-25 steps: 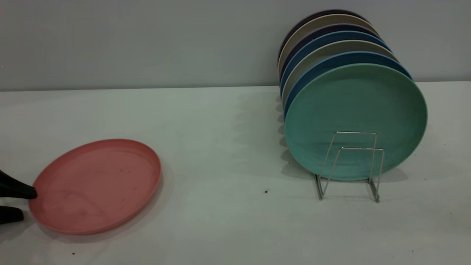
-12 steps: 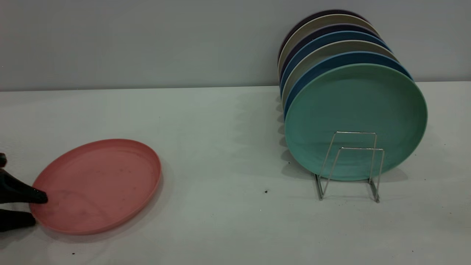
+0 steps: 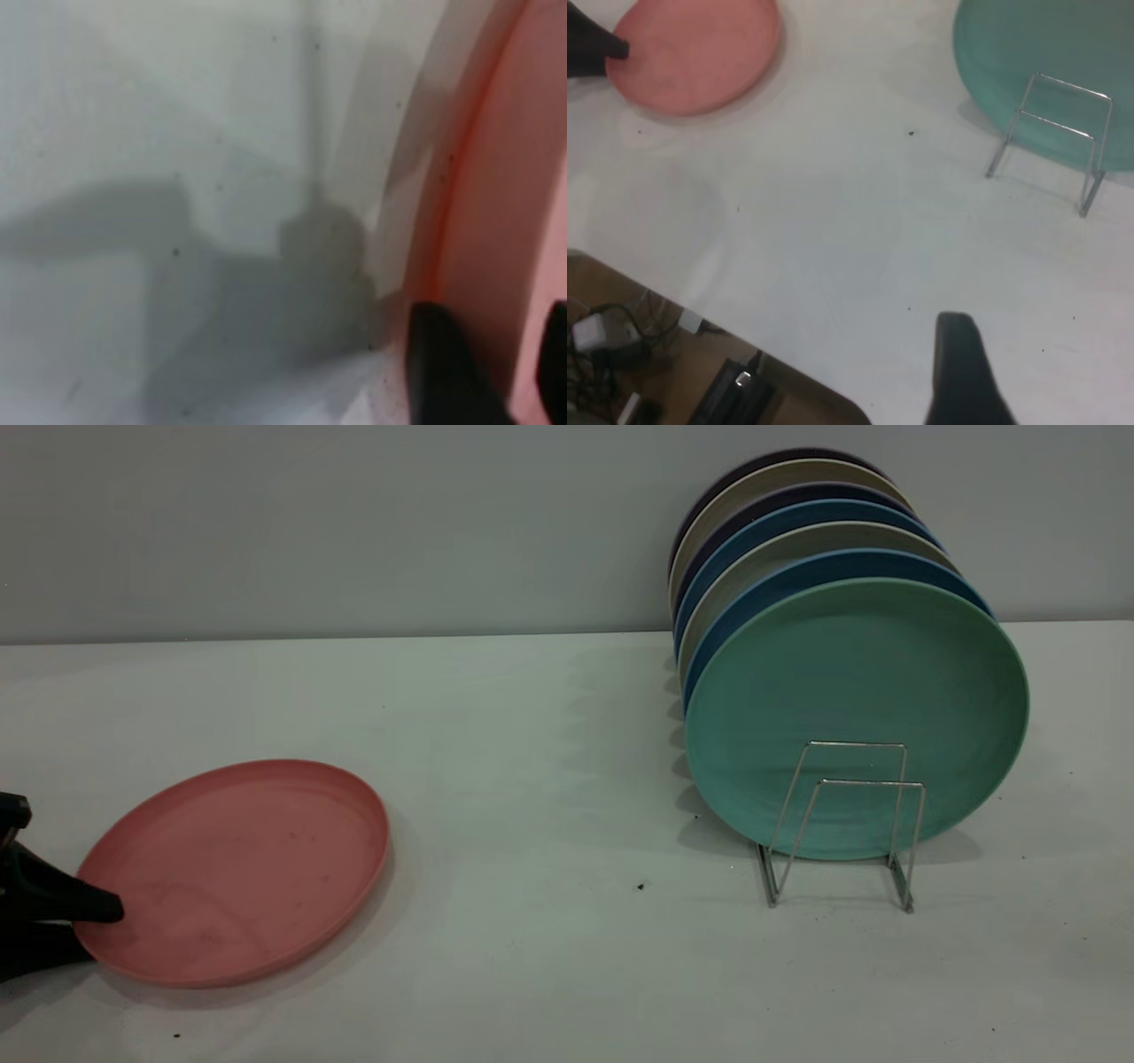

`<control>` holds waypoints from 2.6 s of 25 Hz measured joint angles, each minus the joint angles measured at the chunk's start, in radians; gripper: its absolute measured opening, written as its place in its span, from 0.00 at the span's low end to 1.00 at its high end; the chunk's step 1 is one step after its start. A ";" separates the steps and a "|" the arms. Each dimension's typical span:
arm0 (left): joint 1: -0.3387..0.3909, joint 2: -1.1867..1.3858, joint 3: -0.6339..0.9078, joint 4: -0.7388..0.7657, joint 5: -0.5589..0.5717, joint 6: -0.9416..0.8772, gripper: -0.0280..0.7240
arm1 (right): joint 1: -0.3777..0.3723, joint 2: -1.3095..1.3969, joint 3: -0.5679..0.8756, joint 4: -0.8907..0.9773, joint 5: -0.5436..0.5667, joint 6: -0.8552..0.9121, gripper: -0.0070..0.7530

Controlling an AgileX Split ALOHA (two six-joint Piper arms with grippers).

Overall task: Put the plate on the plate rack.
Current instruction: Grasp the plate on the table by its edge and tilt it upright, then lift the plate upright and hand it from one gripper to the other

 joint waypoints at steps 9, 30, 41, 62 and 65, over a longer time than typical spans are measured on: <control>-0.001 0.001 0.000 0.008 0.019 0.034 0.05 | 0.000 0.001 0.000 0.029 0.016 0.000 0.65; -0.347 -0.212 0.001 0.084 -0.082 0.238 0.05 | 0.000 0.510 0.000 0.464 -0.012 -0.332 0.61; -0.570 -0.235 0.001 0.108 -0.113 0.274 0.05 | 0.000 0.924 -0.002 0.758 -0.055 -0.713 0.61; -0.728 -0.323 0.001 0.020 -0.162 0.286 0.05 | 0.033 1.144 -0.012 0.994 -0.028 -0.949 0.61; -0.728 -0.323 0.001 0.019 -0.162 0.286 0.05 | 0.033 1.144 -0.012 0.994 -0.028 -0.949 0.61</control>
